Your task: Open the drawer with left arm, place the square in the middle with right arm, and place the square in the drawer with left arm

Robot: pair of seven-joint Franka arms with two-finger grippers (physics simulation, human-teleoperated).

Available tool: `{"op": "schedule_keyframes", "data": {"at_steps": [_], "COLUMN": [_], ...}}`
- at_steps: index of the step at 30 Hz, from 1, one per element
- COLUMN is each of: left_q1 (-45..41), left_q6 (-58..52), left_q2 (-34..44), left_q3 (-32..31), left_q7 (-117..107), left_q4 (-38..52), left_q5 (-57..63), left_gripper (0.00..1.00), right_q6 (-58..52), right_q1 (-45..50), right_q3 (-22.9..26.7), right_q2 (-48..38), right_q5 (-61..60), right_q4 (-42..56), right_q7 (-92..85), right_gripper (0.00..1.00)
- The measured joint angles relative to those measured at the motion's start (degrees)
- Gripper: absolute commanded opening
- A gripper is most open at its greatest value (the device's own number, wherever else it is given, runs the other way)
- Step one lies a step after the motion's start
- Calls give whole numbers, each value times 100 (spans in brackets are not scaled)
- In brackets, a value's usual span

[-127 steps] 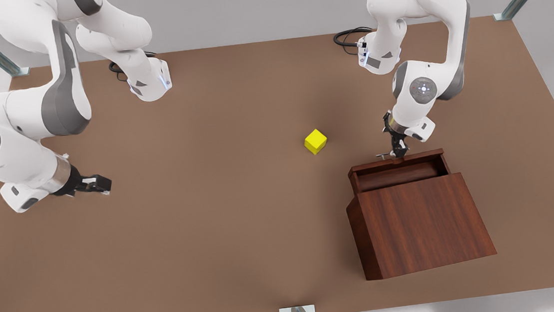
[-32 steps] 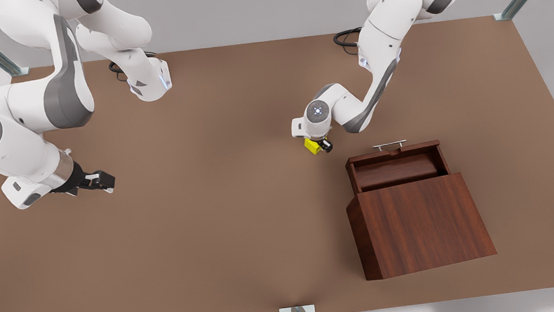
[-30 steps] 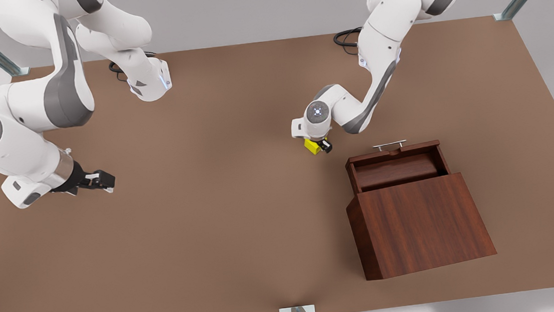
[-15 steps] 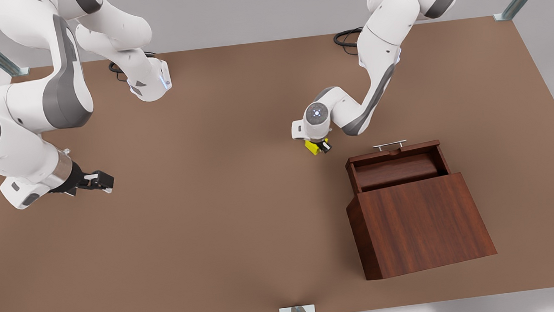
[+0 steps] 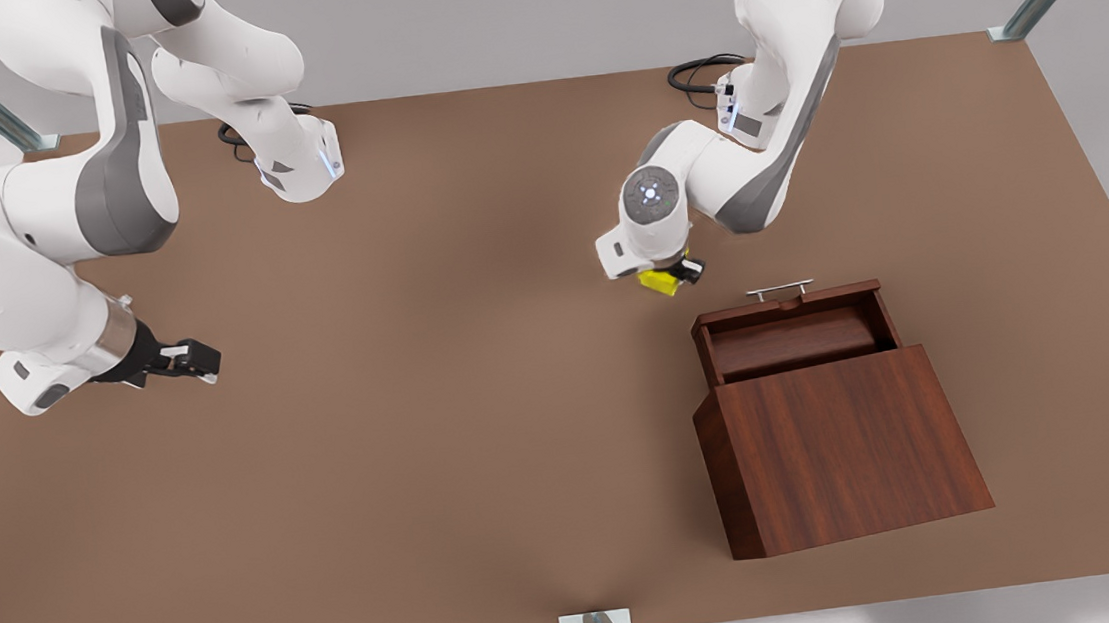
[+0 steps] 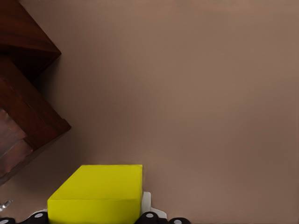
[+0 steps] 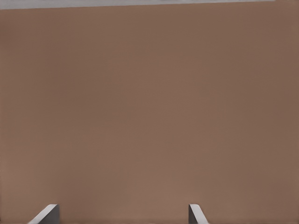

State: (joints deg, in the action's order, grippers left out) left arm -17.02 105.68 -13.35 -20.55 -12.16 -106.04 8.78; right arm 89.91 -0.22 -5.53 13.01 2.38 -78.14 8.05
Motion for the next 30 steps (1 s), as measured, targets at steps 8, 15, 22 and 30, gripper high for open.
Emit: {"op": "schedule_keyframes", "data": {"at_steps": [8, 15, 22, 30], "left_q1": [1419, 1507, 1505, 1511], "left_q6": [-425, 603, 855, -856], "left_q2": [-71, -159, -328, 365], "left_q3": [833, 974, 981, 998], "left_q7": [-929, -1131, -1105, -806], "left_q4": [1305, 454, 145, 1023], "left_q5": [-472, -554, -570, -599], "left_gripper": [68, 68, 100, 100], "right_q6": [0, 0, 44, 53], "right_q1": [-4, 0, 18, 6], "right_q3": [-9, -9, -9, -9], "right_q2": [9, 17, 44, 44], "right_q5": [0, 0, 0, 0], "right_q4": [9, 9, -9, -9], "right_q7": [-39, -33, 4, -30], "right_gripper": [100, 100, 100, 100]}}
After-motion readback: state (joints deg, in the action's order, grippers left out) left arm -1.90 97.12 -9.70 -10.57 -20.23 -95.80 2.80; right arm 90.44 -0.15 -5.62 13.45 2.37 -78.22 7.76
